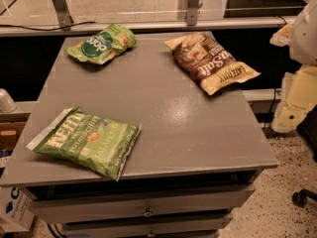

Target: Move green jalapeno chip bag near brown chip bag

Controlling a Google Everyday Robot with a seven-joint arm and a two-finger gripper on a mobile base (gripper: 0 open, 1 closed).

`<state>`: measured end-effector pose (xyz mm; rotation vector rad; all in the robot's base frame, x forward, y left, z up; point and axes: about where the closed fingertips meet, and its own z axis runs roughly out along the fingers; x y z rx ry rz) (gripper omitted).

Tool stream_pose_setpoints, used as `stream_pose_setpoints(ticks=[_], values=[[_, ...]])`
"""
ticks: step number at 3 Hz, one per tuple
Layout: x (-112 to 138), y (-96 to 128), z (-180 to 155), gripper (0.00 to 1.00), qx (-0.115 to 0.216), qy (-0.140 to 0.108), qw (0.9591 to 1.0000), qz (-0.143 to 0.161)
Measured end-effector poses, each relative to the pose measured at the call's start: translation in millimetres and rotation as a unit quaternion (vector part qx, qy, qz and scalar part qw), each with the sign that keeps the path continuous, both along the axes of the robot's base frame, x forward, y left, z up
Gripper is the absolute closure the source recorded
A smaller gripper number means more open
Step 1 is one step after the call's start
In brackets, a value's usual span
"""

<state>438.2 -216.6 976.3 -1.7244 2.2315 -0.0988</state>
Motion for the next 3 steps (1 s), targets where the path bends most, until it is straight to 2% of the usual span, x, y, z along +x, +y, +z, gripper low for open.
stream_pose_setpoints(ticks=[1,2,3], values=[[0,0,0,0.0,0.0,0.0,1.0,0.0],[-3,8,-12,0.0,0.024,0.009,0.9997,0.005],[-7,21,-29,0.0,0.08,0.032,0.9962,0.009]])
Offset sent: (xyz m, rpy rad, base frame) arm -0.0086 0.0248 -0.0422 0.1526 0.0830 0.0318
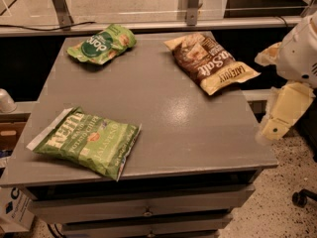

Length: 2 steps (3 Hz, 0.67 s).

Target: Move green jalapeno chip bag near brown chip bag

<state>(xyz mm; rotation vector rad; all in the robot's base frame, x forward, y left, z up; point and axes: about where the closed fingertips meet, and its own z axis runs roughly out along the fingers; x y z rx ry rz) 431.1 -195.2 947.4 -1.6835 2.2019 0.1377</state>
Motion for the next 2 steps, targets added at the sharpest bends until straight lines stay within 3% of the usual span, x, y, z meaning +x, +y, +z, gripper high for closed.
stream_pose_setpoints(ticks=[1,2], values=[[-7,16,-12,0.0,0.072,0.026,0.997,0.011],[-20,42,-16,0.0,0.15,0.046,0.9874,0.02]])
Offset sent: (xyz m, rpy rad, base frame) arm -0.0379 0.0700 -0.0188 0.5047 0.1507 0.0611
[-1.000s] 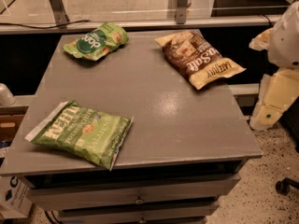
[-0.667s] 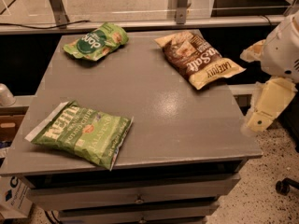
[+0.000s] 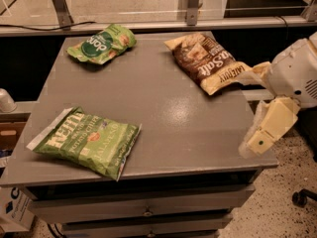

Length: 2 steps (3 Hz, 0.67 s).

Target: Move green jalapeno chip bag near brown chip bag

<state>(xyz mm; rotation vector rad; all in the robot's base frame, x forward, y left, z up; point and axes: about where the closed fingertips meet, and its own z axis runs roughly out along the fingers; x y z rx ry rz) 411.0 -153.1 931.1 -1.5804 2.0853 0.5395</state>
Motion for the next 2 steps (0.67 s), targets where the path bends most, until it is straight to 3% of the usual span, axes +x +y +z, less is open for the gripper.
stream_pose_setpoints(ticks=[1,2], values=[[-23,27,-7,0.0,0.054,0.016,0.9983,0.016],[-44,59,-15,0.0,0.101,0.028,0.9933,0.05]])
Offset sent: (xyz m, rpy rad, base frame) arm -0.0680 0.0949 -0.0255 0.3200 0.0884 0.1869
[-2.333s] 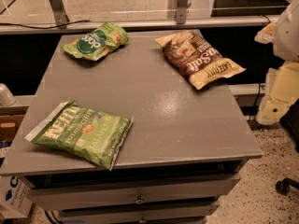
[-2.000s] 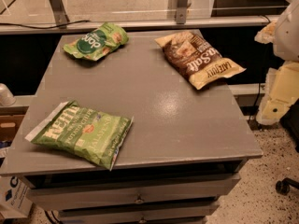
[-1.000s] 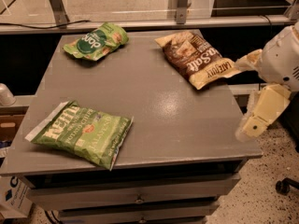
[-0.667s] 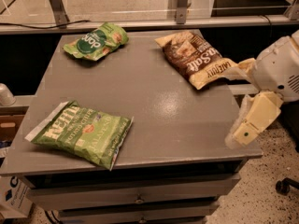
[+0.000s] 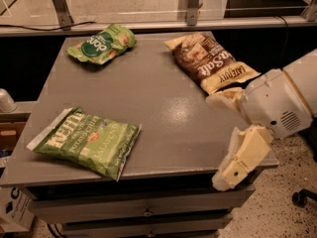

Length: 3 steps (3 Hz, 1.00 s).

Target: Move green jalapeno chip bag near brown chip bag

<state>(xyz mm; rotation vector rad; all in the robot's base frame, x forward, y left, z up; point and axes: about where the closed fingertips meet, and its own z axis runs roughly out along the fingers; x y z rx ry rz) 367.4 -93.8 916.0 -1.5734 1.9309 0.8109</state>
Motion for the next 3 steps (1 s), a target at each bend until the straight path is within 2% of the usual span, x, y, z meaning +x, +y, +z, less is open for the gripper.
stream_pose_setpoints(ticks=[1,2,3], values=[[-17,34,-8,0.0,0.037,0.006,0.9985,0.041],[-30,65,-14,0.0,0.062,0.011,0.9956,0.07],[-30,66,-14,0.0,0.062,0.01,0.9956,0.07]])
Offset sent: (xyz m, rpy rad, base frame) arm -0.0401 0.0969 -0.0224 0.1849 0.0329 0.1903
